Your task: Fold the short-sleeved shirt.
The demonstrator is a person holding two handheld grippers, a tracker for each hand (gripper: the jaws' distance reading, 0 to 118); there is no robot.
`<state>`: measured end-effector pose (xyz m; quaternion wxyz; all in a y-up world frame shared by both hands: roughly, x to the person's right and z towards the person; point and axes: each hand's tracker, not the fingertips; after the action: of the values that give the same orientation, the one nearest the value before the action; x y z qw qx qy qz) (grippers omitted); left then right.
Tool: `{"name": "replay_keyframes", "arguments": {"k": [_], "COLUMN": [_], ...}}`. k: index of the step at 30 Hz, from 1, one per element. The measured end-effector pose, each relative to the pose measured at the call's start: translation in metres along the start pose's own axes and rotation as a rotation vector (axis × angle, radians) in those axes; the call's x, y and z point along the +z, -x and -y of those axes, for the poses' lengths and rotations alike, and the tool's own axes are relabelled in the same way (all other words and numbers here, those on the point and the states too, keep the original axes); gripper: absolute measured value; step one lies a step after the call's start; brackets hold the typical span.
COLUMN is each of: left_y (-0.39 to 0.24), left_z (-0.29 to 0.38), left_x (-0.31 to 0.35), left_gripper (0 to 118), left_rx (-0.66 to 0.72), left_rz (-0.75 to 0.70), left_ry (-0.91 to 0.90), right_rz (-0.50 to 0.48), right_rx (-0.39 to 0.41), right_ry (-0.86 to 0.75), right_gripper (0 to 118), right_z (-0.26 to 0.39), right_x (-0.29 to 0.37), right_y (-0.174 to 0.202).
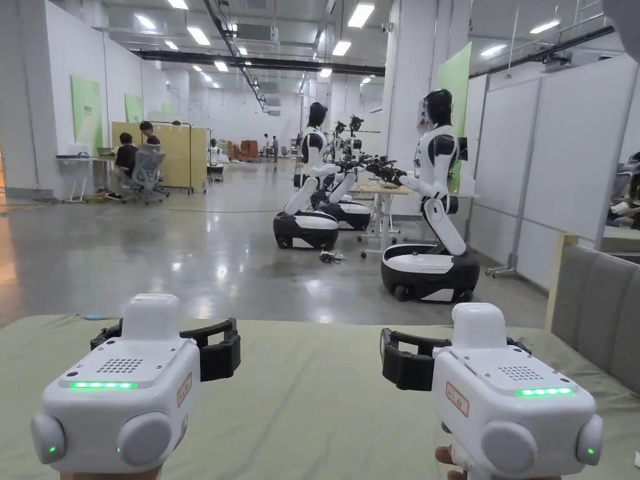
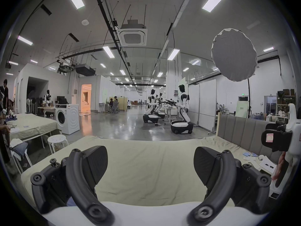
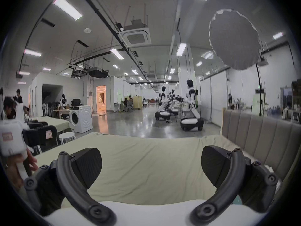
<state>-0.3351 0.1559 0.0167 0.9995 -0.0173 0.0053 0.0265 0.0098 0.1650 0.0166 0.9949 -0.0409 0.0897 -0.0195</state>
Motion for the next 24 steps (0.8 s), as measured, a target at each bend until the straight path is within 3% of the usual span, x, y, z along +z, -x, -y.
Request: {"name": "replay_keyframes", "arguments": {"k": [3, 8, 13, 20, 24], "left_y": [-0.001, -0.001, -0.003, -0.002, 0.000], "left_z": [0.001, 0.004, 0.006, 0.009, 0.011], "left_x": [0.000, 0.000, 0.002, 0.005, 0.006], "left_gripper": [106, 106, 106, 106, 106], "left_rx": [0.009, 0.018, 0.029, 0.034, 0.040], "left_rz": [-0.018, -0.012, 0.004, 0.005, 0.002], "left_ry": [0.007, 0.012, 0.015, 0.024, 0.025], "right_rz": [-0.035, -0.070, 0.016, -0.006, 0.004], "right_rx": [-0.066, -0.049, -0.096, -0.170, -0.157], "right_ry": [0.084, 0.027, 0.076, 0.085, 0.037], "right_gripper": [118, 118, 118, 118, 118], "right_z": [0.000, -0.015, -0.013, -0.013, -0.013], "right_x": [-0.014, 0.010, 0.005, 0.017, 0.019], "right_y": [-0.008, 0.008, 0.007, 0.007, 0.009]}}
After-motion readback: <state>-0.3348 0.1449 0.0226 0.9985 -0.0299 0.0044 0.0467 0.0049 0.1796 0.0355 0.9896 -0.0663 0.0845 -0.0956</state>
